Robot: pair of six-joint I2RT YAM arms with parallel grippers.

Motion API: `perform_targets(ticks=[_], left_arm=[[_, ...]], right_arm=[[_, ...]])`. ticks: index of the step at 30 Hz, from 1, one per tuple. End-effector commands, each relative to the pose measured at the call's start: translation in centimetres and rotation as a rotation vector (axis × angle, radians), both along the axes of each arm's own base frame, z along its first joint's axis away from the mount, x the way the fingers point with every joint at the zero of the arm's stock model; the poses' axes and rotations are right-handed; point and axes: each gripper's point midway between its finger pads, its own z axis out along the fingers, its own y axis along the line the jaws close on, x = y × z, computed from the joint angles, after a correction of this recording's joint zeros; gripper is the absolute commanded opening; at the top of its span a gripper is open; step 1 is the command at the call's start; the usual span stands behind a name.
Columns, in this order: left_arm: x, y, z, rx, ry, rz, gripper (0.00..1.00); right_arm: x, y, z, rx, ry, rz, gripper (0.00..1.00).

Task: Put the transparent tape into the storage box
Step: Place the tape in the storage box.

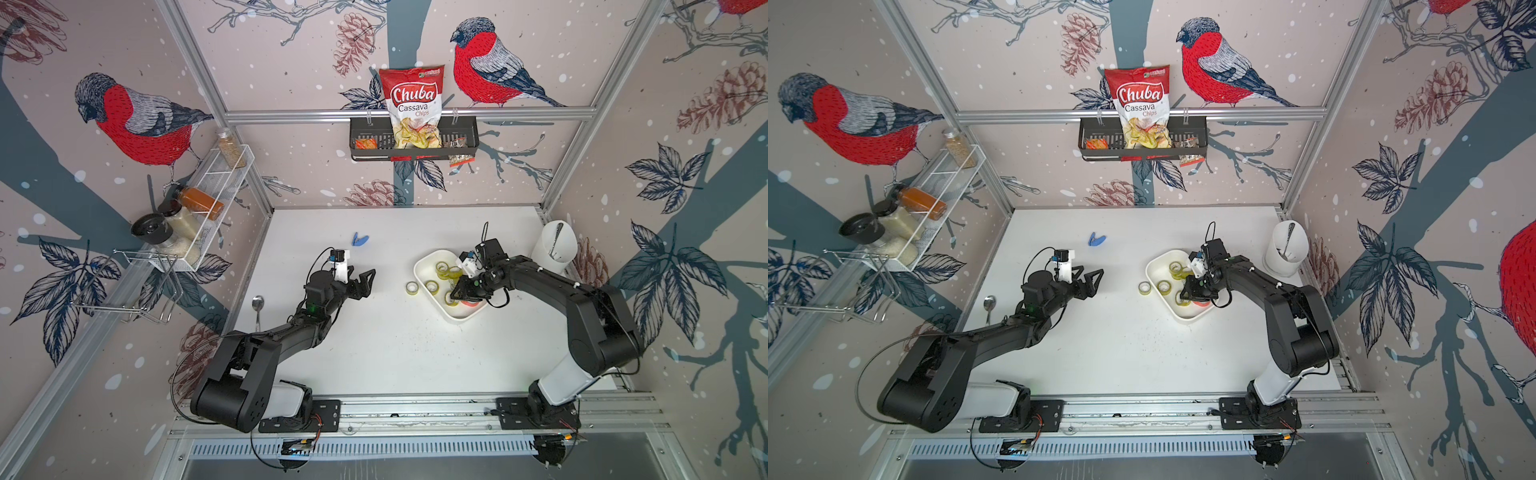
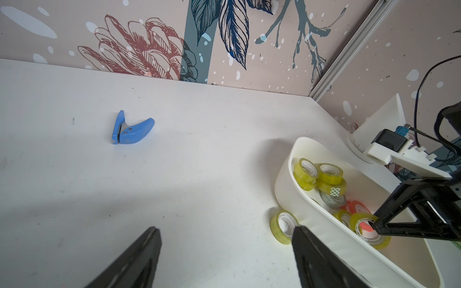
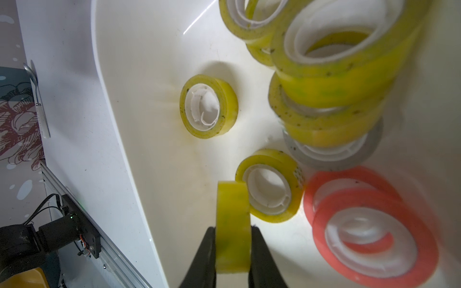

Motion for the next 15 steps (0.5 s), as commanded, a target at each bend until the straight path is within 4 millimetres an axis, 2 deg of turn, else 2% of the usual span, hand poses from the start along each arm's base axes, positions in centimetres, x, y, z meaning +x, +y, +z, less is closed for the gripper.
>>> perform_targets(ticks=[1, 6, 8, 11, 15], left_arm=[[0.2, 0.0, 0.7, -0.009, -0.03, -0.001, 0.87], [0.2, 0.0, 0.7, -0.01, -0.029, -0.003, 0.87], [0.3, 0.0, 0.7, -0.009, -0.03, -0.001, 0.87], [0.3, 0.0, 0.7, -0.009, -0.029, -0.001, 0.87], [0.3, 0.1, 0.7, -0.01, -0.027, 0.0, 0.87]], right_arm=[[0.5, -0.1, -0.3, 0.017, 0.002, -0.016, 0.19], [0.7, -0.4, -0.7, 0.029, 0.017, -0.031, 0.21], [0.9, -0.8, -0.7, 0.017, 0.016, -0.043, 0.24], [1.4, -1.5, -0.1, -0.018, -0.011, -0.064, 0.31], [2.1, -2.6, 1.0, -0.066, -0.05, -0.095, 0.35]])
